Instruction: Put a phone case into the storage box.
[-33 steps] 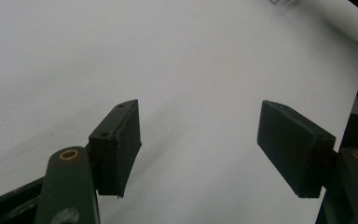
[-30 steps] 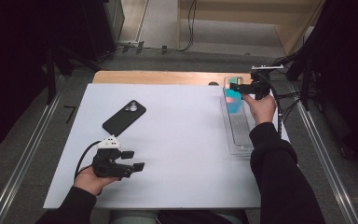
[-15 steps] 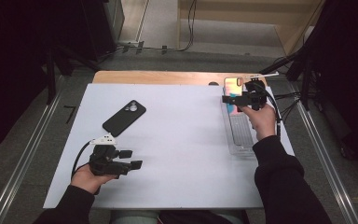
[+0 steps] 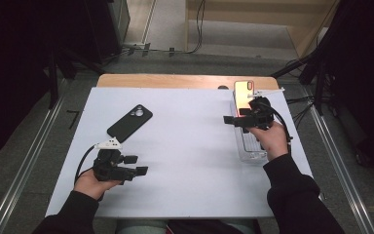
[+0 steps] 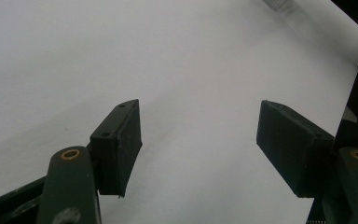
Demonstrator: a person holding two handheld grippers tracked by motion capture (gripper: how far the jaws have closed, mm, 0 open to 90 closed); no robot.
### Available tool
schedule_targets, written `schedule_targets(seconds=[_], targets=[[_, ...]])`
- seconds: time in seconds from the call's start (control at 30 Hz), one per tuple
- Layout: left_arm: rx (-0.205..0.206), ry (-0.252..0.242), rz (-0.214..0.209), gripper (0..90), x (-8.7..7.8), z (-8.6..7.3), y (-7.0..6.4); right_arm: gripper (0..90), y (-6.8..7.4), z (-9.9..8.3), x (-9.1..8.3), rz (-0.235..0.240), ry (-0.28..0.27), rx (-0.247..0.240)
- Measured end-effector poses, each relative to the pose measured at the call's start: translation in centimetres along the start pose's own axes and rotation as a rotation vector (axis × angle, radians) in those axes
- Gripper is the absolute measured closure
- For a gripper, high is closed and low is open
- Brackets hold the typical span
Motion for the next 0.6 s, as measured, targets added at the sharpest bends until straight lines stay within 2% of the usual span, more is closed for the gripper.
schedule_targets(seconds=[0.07,0.1,0.23,0.5,0.6], targets=[[-0.036,0.011,-0.012,31.2,0.0,0.1,0.0,14.3,0.6,-0.5,0.0,0.016,0.012,-0.017],[-0.041,0.008,-0.023,31.7,0.0,0.2,-0.1,14.4,0.9,-0.7,0.0,0.023,0.015,-0.028],[-0.030,0.006,-0.023,31.7,0.0,0.3,-0.1,14.4,2.0,-1.4,-0.2,0.040,0.020,-0.049],[-0.008,-0.005,-0.027,31.6,0.1,0.4,-0.3,15.1,4.2,-2.8,-0.9,0.117,0.026,-0.115],[0.001,-0.001,-0.022,31.6,0.1,0.4,-0.3,16.0,4.7,-3.3,-1.1,0.128,0.034,-0.131]])
Point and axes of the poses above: each handheld gripper's, and its own axes: x roughly forward along the jaws, z roughly out of its top, y roughly to its left, the point moved 6 cm from there along x, roughly forward along the jaws, and after that the axes turned 2 degrees about y, right-handed, at the moved point
